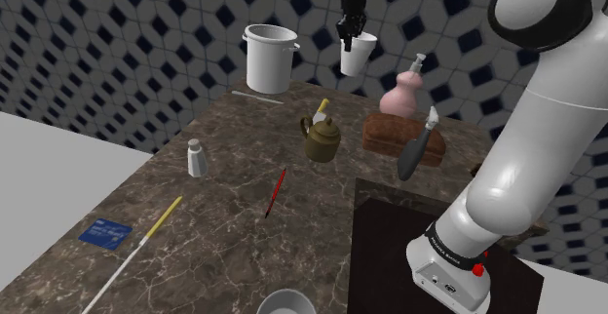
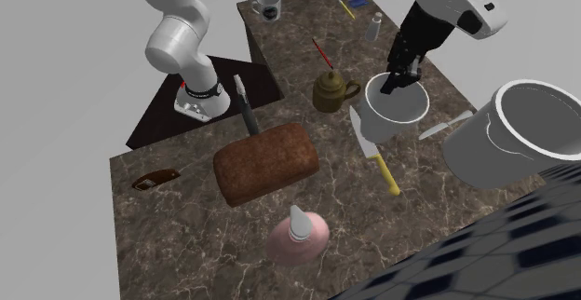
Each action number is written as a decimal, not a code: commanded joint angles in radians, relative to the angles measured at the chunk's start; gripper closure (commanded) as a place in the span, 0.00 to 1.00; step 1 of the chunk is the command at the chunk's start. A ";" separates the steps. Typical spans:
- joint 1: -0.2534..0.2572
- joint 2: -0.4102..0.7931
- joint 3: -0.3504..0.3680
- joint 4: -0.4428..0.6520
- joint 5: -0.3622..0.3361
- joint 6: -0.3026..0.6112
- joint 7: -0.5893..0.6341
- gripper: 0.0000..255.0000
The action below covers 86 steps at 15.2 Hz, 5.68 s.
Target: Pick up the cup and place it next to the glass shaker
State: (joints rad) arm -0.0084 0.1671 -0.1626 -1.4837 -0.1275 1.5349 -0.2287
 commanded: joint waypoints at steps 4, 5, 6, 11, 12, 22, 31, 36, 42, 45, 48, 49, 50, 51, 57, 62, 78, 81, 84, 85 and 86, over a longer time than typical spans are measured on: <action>0.068 -0.032 0.049 -0.043 0.002 -0.004 0.118 1.00; 0.080 -0.033 0.059 -0.043 0.004 -0.008 0.141 1.00; 0.093 -0.033 0.069 -0.042 0.005 -0.012 0.163 1.00; 0.157 -0.018 0.119 -0.018 0.016 -0.035 0.274 1.00; 0.170 -0.012 0.128 -0.009 0.018 -0.040 0.296 1.00; 0.302 0.111 0.217 0.166 0.033 -0.114 0.510 1.00; 0.443 0.352 0.272 0.534 0.025 -0.254 0.683 1.00; 0.466 0.379 0.278 0.522 0.025 -0.217 0.715 1.00; 0.457 0.340 0.279 0.376 0.029 -0.110 0.720 1.00; 0.454 0.328 0.279 0.317 0.031 -0.063 0.722 1.00; 0.451 0.321 0.279 0.265 0.031 -0.019 0.724 1.00; 0.451 0.319 0.279 0.249 0.031 -0.004 0.725 1.00; 0.450 0.318 0.279 0.234 0.031 0.010 0.726 1.00; 0.449 0.317 0.279 0.219 0.031 0.024 0.727 1.00; 0.446 0.318 0.279 0.139 0.031 0.104 0.731 1.00; 0.445 0.326 0.278 0.084 0.029 0.167 0.735 1.00; 0.444 0.348 0.276 0.019 0.026 0.253 0.740 0.00; 0.444 0.348 0.276 0.020 0.026 0.253 0.740 0.00; 0.446 0.348 0.277 0.054 0.026 0.219 0.739 0.00; 0.448 0.350 0.277 0.090 0.027 0.185 0.738 0.00; 0.450 0.354 0.278 0.130 0.027 0.149 0.737 0.00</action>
State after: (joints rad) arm 0.4406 0.5187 0.1151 -1.3896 -0.1006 1.7184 0.5107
